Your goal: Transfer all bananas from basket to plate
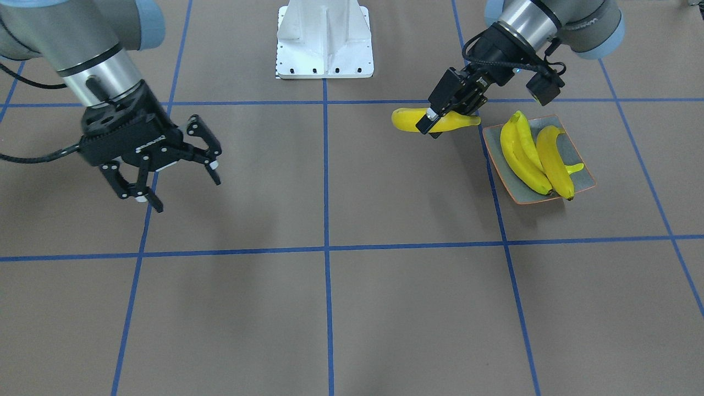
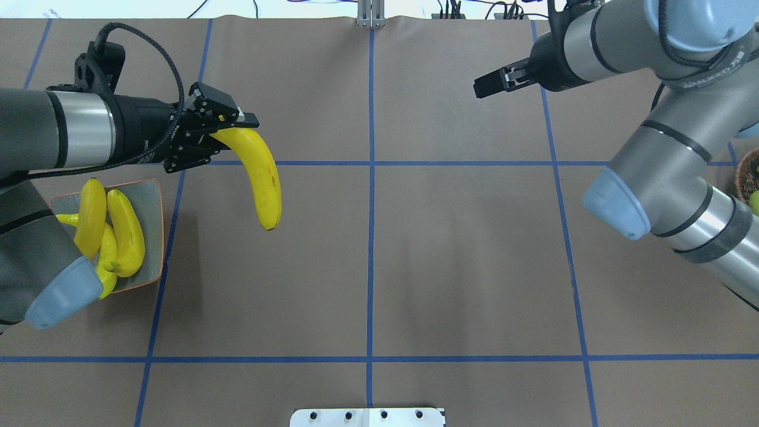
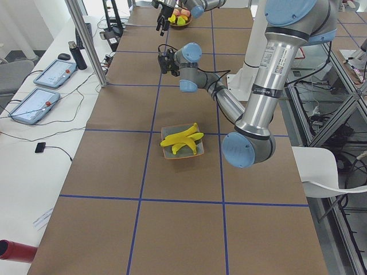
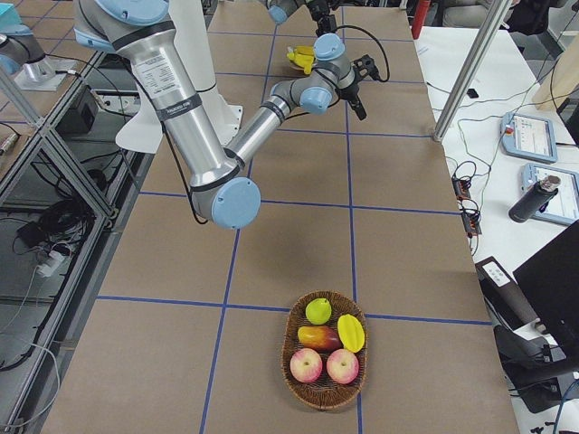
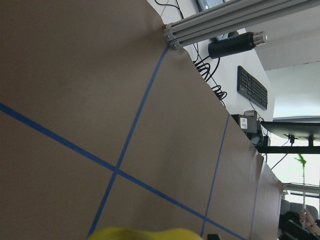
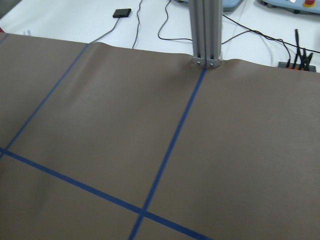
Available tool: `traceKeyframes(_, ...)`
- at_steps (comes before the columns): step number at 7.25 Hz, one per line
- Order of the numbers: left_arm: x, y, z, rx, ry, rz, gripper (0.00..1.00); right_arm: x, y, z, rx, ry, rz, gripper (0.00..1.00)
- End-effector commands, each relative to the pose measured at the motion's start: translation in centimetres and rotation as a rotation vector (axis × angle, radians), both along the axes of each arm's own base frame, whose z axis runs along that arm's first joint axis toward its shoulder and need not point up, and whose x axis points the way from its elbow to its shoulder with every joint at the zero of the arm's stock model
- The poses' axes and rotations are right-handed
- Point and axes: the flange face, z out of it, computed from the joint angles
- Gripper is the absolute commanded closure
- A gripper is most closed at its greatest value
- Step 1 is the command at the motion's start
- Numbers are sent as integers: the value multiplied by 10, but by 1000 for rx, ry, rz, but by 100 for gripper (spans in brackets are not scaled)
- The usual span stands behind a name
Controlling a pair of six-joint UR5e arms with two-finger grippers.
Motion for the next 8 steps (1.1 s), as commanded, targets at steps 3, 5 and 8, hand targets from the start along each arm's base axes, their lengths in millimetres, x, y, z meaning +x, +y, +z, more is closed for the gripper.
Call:
traceKeyframes(3, -80, 19, 89, 82, -179, 155, 100, 140, -19, 123, 62, 185, -162, 0)
traceKeyframes(5, -97, 27, 133, 99, -262, 185, 100, 183, -13, 162, 89, 212, -206, 0)
traceKeyframes(8, -116, 15, 184, 82, -354, 171, 100, 220, -14, 200, 107, 246, -231, 0)
